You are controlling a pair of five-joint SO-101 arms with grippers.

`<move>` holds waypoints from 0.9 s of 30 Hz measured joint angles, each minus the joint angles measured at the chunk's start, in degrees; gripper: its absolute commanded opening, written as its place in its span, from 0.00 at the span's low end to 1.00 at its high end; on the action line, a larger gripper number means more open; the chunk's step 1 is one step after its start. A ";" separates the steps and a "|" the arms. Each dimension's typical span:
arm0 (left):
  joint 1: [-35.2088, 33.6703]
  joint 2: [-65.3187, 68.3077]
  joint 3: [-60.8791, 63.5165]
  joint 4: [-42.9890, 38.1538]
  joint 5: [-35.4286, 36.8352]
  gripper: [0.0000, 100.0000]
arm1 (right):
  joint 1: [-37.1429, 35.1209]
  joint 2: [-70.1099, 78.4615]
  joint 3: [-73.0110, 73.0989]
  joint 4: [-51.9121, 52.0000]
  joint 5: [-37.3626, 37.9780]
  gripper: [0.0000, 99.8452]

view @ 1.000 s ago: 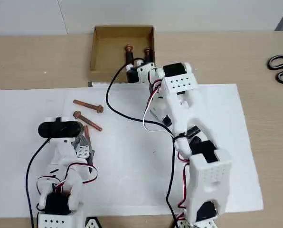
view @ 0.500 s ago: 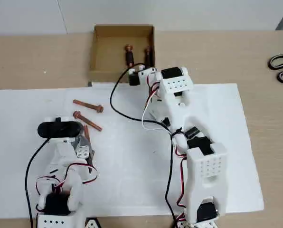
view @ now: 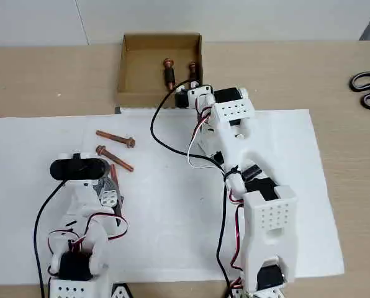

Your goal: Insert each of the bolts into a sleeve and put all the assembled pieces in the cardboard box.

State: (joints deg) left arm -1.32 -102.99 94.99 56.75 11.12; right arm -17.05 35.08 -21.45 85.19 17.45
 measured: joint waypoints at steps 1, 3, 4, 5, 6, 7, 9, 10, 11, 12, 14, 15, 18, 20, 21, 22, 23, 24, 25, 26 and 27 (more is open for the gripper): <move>0.00 0.00 0.00 0.00 0.62 0.01 | 0.00 -1.32 0.09 0.79 0.00 0.01; 0.00 0.00 0.00 0.00 2.11 0.01 | -0.53 -3.43 0.09 2.64 -0.09 0.01; 0.00 0.00 0.00 0.00 2.20 0.01 | -0.79 -4.75 0.09 3.34 -0.09 0.01; 0.00 0.00 0.00 0.00 2.29 0.01 | -0.88 -6.15 0.09 3.87 -0.09 0.01; 0.00 0.00 -0.18 0.00 2.29 0.01 | -0.70 -7.65 0.09 4.40 -0.09 0.01; 0.00 0.00 -0.70 0.00 2.29 0.01 | -0.35 -8.88 0.09 5.19 -0.09 0.01; 0.00 0.00 -2.73 0.00 1.85 0.01 | -0.44 -9.67 0.09 7.30 -0.09 0.01; 0.00 0.00 -3.87 0.26 1.58 0.01 | -0.62 -9.67 0.09 7.82 -0.09 0.01; 0.00 0.00 -5.10 0.70 1.23 0.01 | -0.70 -9.67 0.09 8.26 -0.09 0.01; 0.00 0.00 -6.15 1.32 0.88 0.01 | -0.53 -9.67 0.09 8.44 -0.35 0.01; -0.26 0.79 -8.53 2.90 0.09 0.01 | 0.44 -9.67 0.09 8.44 -1.23 0.01; -0.79 1.93 -10.02 3.43 -0.26 0.01 | 0.97 -9.23 0.09 8.44 -1.76 0.01; -2.90 7.91 -16.00 3.69 -0.35 0.01 | 2.02 -6.95 0.18 8.35 -2.64 0.01; -4.48 13.98 -21.45 4.13 -0.35 0.01 | 2.46 -5.89 0.18 8.35 -2.73 0.01; -5.10 18.20 -24.53 4.57 -0.26 0.01 | 2.46 -5.54 0.18 8.35 -2.73 0.01; -5.80 22.42 -27.78 5.54 -0.26 0.01 | 2.20 -5.27 0.18 8.35 -2.73 0.01; -6.07 26.81 -31.21 6.86 -0.26 0.01 | 2.11 -5.10 0.18 8.35 -2.73 0.01; -6.07 31.47 -34.99 8.35 0.00 0.01 | 2.11 -5.10 0.18 8.35 -2.73 0.01; -6.15 35.87 -38.77 10.29 0.70 0.01 | 2.20 -5.19 0.18 8.35 -2.99 0.01; -6.15 40.44 -42.29 12.22 2.37 0.01 | 2.29 -5.19 0.18 8.26 -3.52 0.01; -6.15 44.57 -45.80 14.15 5.01 0.01 | 2.37 -5.19 0.18 8.18 -4.13 0.01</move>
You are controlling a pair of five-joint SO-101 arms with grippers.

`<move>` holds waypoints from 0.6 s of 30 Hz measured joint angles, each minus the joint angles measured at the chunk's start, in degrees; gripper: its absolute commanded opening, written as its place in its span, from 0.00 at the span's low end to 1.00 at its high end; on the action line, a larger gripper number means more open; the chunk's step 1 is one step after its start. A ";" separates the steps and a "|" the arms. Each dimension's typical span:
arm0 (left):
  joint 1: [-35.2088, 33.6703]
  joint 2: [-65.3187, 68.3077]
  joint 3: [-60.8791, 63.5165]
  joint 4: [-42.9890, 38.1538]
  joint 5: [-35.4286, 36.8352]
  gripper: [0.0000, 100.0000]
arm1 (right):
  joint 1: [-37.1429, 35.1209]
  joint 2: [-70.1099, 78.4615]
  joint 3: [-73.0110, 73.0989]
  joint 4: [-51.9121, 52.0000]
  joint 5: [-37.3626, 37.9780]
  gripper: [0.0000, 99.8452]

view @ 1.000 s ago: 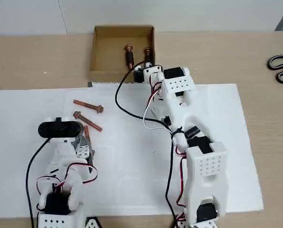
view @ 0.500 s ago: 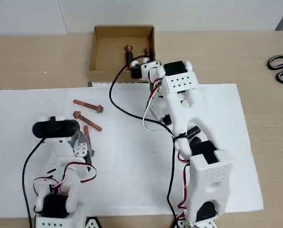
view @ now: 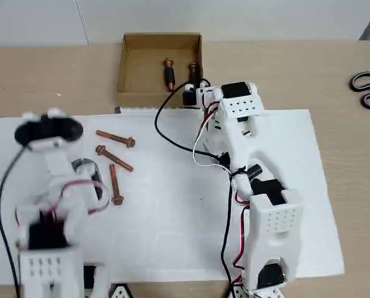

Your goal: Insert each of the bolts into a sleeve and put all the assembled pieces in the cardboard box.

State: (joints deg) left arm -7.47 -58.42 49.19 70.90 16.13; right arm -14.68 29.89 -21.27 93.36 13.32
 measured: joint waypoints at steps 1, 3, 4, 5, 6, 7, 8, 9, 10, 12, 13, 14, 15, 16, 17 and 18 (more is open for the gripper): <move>0.00 4.13 -3.34 1.49 2.46 0.01 | 0.00 0.00 0.00 0.00 -0.53 0.01; 0.00 10.99 -9.76 2.90 8.70 0.01 | -0.09 0.00 0.00 0.00 -1.32 0.01; 0.00 13.80 -12.31 3.08 11.69 0.01 | -0.18 0.00 0.00 0.00 -1.49 0.01; 0.00 16.00 -14.42 3.08 13.89 0.01 | -0.18 0.00 0.00 0.00 -1.49 0.01; 0.26 17.93 -16.00 3.08 15.65 0.01 | -0.18 0.00 0.00 0.00 -1.49 0.01; 0.70 19.52 -17.14 3.08 17.32 0.01 | 0.18 0.00 0.00 0.18 -1.49 0.01; 1.23 20.84 -17.85 3.08 18.73 0.01 | 0.53 0.00 0.00 0.53 -1.49 0.01; 1.58 22.07 -18.37 3.08 20.92 0.01 | 0.97 0.00 0.00 0.97 -1.49 0.01; 1.93 23.21 -18.64 3.08 23.82 0.01 | 1.41 0.00 0.00 1.41 -1.49 0.01; 2.11 25.76 -18.73 2.81 30.51 0.01 | 2.37 0.00 0.00 2.29 -1.49 0.01; 2.11 27.16 -18.73 2.02 34.37 0.01 | 2.99 0.00 0.00 2.64 -1.49 0.01; 2.11 28.57 -18.73 1.23 37.71 0.01 | 3.60 0.00 0.00 2.81 -1.49 0.01; 2.11 29.98 -18.73 0.53 40.35 0.01 | 4.40 0.00 0.00 2.90 -1.49 0.01; 2.11 31.30 -18.73 -0.09 41.93 0.01 | 5.27 0.00 0.00 2.90 -1.49 0.01; 2.11 32.70 -18.73 -0.70 42.90 0.01 | 6.24 0.00 0.00 3.16 -1.49 0.01; 2.11 34.20 -18.73 -1.32 43.87 0.01 | 7.21 0.00 0.00 3.43 -1.49 0.01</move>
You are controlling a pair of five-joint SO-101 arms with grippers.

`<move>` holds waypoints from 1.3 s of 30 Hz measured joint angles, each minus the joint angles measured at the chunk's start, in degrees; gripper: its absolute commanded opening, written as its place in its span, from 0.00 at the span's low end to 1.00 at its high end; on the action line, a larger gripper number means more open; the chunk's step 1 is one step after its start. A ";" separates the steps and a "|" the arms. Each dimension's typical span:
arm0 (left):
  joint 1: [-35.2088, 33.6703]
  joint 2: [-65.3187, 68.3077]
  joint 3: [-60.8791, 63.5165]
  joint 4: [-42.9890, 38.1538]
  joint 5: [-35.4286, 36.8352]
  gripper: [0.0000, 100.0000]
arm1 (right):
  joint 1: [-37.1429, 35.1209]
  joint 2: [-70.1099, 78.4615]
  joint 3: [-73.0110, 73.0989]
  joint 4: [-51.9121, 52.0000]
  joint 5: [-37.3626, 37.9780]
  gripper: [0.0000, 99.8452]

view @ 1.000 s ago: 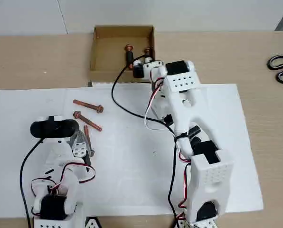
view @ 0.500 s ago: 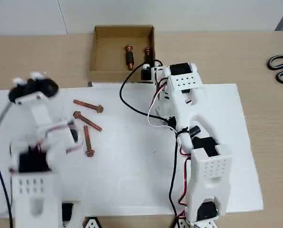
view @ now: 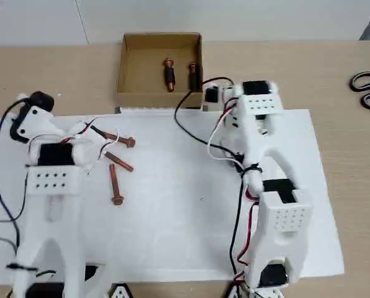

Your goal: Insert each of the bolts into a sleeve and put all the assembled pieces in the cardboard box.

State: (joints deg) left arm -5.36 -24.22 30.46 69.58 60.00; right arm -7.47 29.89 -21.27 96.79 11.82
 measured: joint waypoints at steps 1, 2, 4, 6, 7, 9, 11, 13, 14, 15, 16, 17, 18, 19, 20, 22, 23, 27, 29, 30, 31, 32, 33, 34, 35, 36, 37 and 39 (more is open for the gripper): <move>0.00 1.49 -0.09 -0.53 1.41 0.01 | 1.05 0.00 0.00 0.09 0.00 0.01; 0.00 2.81 -0.26 -1.14 2.20 0.01 | 2.02 0.00 0.00 0.09 0.00 0.01; 0.00 4.92 -0.26 -2.11 3.16 0.01 | 3.87 0.00 0.00 0.26 0.00 0.01; 0.00 6.42 -0.26 -2.46 3.34 0.04 | 5.71 0.00 0.00 0.35 0.00 0.01; 0.00 6.86 -0.26 -2.55 3.34 0.06 | 6.68 0.00 0.00 0.35 0.00 0.01; 0.35 7.30 -0.26 -2.64 3.34 0.10 | 8.44 0.00 0.00 0.35 0.00 0.01; 0.97 7.30 -0.26 -2.73 3.34 0.13 | 9.93 0.00 0.00 0.35 0.00 0.01; 1.76 7.74 -0.26 -2.73 3.34 0.14 | 11.34 0.00 0.00 0.35 0.18 0.01; 2.29 7.82 -0.26 -2.73 3.34 0.14 | 12.04 0.00 0.00 0.35 0.62 0.01; 2.90 7.82 -0.26 -2.73 3.34 0.14 | 12.66 0.00 0.00 0.35 0.88 0.01; 3.43 7.91 -0.26 -3.08 3.34 0.14 | 13.10 0.00 0.00 0.35 1.14 0.01; 3.96 8.00 -0.26 -3.69 3.34 0.14 | 13.63 0.00 0.00 0.35 1.32 0.01; 4.22 8.00 -0.26 -4.40 3.34 0.14 | 14.24 0.00 0.00 0.44 1.32 0.01; 4.22 8.00 -0.26 -5.19 3.34 0.14 | 14.77 0.00 0.00 0.53 1.32 0.01; 4.04 8.18 -0.26 -6.07 3.43 0.14 | 15.38 0.00 0.00 0.70 1.32 0.01; 4.04 9.58 -0.35 -7.38 3.43 0.14 | 16.35 0.00 0.00 0.88 1.58 0.01; 4.04 10.55 -0.35 -8.00 3.43 0.14 | 16.70 0.00 0.00 0.88 1.93 0.01; 4.13 14.15 -0.35 -8.88 3.43 0.14 | 18.20 0.00 0.00 0.88 3.25 0.01; 4.13 15.30 -0.62 -8.88 3.43 0.14 | 18.99 0.00 0.00 0.88 3.34 0.01; 4.13 15.56 -1.14 -8.88 3.43 0.14 | 19.43 0.00 0.00 0.88 3.34 0.01; 4.13 15.91 -1.76 -8.88 3.43 0.14 | 19.87 0.00 0.00 0.88 3.60 0.01; 4.13 16.09 -2.11 -8.97 3.43 0.14 | 20.22 0.00 0.00 0.88 4.13 0.01; 4.13 16.35 -2.29 -8.97 3.43 0.14 | 20.40 0.00 0.00 0.88 4.57 0.01; 4.13 16.44 -2.29 -8.97 3.43 0.14 | 20.57 0.00 0.00 0.88 5.01 0.01; 4.13 16.70 -2.29 -8.97 3.43 0.14 | 20.66 0.00 0.00 0.88 5.19 0.01; 4.13 16.97 -2.29 -8.97 3.43 0.14 | 20.75 0.00 0.00 0.88 5.36 0.01; 4.04 17.23 -2.29 -8.97 3.43 0.14 | 20.75 0.00 0.00 0.88 5.45 0.01; 2.99 17.49 -2.29 -8.97 3.43 0.14 | 20.75 0.00 0.00 0.88 5.45 0.01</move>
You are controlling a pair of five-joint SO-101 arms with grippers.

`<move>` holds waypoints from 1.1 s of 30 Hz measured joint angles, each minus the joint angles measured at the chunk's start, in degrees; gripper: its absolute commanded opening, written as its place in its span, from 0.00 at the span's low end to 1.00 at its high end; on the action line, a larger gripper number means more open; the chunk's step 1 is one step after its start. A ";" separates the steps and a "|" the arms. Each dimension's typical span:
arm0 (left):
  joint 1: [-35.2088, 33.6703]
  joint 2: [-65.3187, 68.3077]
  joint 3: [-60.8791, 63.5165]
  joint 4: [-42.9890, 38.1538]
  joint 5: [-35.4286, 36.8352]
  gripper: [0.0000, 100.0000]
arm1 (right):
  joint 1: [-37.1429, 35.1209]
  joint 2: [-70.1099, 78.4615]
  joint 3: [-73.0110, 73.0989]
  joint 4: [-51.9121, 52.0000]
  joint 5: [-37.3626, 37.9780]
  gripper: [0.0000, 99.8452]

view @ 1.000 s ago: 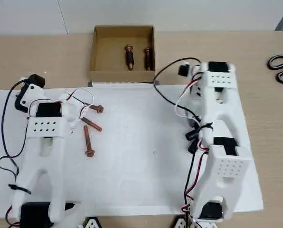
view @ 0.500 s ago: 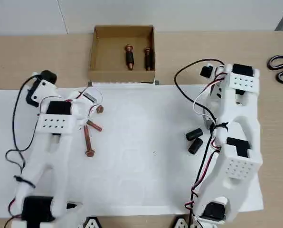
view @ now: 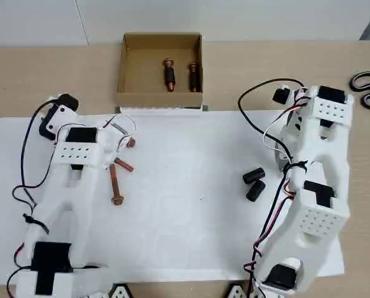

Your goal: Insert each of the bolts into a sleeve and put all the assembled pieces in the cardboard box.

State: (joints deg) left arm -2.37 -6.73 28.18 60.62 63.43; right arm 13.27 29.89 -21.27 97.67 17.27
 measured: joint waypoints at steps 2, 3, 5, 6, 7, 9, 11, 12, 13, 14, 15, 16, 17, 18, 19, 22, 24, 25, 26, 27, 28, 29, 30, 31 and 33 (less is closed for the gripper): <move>-1.32 0.00 0.00 0.00 0.00 0.14 | 0.00 -0.62 0.00 0.00 0.00 0.01; -1.76 0.00 0.00 0.00 0.00 0.14 | 0.00 -1.32 0.00 0.00 0.00 0.01; -1.93 0.00 0.00 0.35 0.00 0.14 | 0.00 -3.16 0.00 0.00 0.00 0.01; -1.93 0.00 0.00 0.70 0.00 0.14 | 0.00 -4.04 0.00 0.00 0.00 0.01; -1.93 0.00 0.00 0.79 0.00 0.14 | 0.00 -4.84 0.00 0.00 0.00 0.01; -1.93 0.00 0.00 0.97 0.00 0.14 | 0.00 -6.15 0.00 0.00 0.00 0.01; -1.93 1.05 -0.09 1.05 0.00 0.14 | 0.00 -7.12 0.44 0.00 0.00 0.01; -1.93 2.02 -0.09 1.14 0.00 0.14 | 0.00 -7.30 0.97 0.00 0.00 0.01; -2.11 2.99 -0.09 1.32 0.00 0.14 | 0.00 -7.47 1.49 0.00 0.00 0.01; -2.29 4.13 -0.79 1.76 0.00 0.14 | 0.00 -7.47 2.11 0.00 0.00 0.01; -2.46 5.19 -2.02 2.46 0.00 0.14 | -0.18 -7.47 2.73 0.00 0.00 0.01; -2.46 6.15 -3.34 3.25 0.00 0.14 | -0.26 -7.56 3.43 0.00 0.18 0.01; -2.46 7.21 -5.01 4.22 -0.09 0.14 | -0.44 -7.56 4.22 0.00 0.62 0.01; -2.46 8.18 -6.59 5.10 -0.18 0.14 | -0.53 -7.56 4.92 0.00 1.05 0.01; -2.46 9.41 -8.26 5.71 -0.09 0.14 | -0.62 -7.56 5.45 0.00 1.41 0.01; -2.46 12.75 -12.04 7.21 -0.09 0.14 | -0.70 -7.56 6.33 0.00 1.58 0.01; -2.46 15.12 -13.19 7.65 -0.18 0.14 | -0.70 -7.56 6.42 0.00 1.58 0.01; -2.46 16.26 -13.36 7.65 -0.18 0.14 | -0.70 -7.56 6.42 0.00 1.58 0.01; -2.46 17.41 -13.54 7.65 -0.18 0.14 | -0.70 -7.56 6.42 0.00 1.58 0.01; -2.46 18.02 -13.54 7.65 -0.18 0.14 | -0.70 -7.56 6.42 0.00 1.58 0.01; -2.46 18.64 -13.63 7.65 -0.26 0.14 | -0.70 -7.56 6.42 0.00 1.58 0.01; -2.46 18.73 -13.71 7.65 -0.18 0.14 | -0.70 -7.56 6.42 0.00 1.58 0.01; -2.46 18.73 -13.71 7.65 0.00 0.14 | -0.70 -7.56 6.42 0.00 1.58 0.01; -2.46 18.73 -13.71 7.65 0.00 0.14 | -0.70 -7.56 6.42 0.00 1.58 0.01; -2.46 19.08 -13.71 7.65 0.00 0.14 | -0.70 -7.56 6.42 0.00 1.58 0.01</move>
State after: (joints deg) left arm -4.84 12.35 14.46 68.26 63.43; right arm 12.57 22.33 -14.86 97.67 18.86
